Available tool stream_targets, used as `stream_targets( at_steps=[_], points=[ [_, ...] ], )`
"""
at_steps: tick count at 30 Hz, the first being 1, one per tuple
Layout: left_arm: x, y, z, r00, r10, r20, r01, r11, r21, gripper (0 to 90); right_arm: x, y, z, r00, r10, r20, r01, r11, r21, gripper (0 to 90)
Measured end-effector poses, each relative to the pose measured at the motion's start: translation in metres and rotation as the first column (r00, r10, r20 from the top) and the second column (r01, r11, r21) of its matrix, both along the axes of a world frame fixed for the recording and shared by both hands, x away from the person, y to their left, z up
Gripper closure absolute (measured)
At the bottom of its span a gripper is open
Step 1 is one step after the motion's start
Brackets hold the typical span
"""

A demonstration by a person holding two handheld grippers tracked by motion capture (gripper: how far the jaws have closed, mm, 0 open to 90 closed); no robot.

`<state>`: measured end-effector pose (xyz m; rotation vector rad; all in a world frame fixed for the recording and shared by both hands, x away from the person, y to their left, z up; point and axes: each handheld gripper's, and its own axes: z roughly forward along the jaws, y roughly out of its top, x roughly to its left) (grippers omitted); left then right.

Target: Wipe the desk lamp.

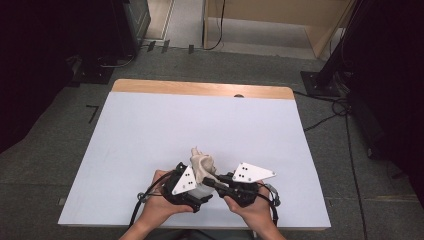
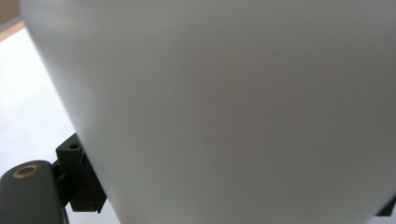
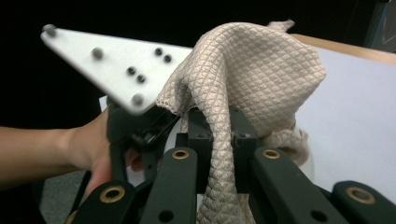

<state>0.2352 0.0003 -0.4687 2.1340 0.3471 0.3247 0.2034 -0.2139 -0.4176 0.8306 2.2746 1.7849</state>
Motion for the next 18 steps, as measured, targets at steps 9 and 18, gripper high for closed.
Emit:
stream_targets(
  at_steps=[9, 18],
  points=[
    [0.006, 0.008, -0.002, 0.9999, 0.003, -0.013, -0.004, 0.9994, -0.034, 8.1, 0.003, -0.011, -0.003, 0.9996, -0.023, -0.014, 0.023, 1.000, -0.005, 83.7],
    [0.001, 0.003, -0.004, 0.9988, -0.044, 0.023, 0.044, 0.9986, -0.029, 8.1, 0.012, -0.019, -0.006, 0.9962, -0.084, -0.023, 0.084, 0.996, 0.010, 83.6]
  ],
)
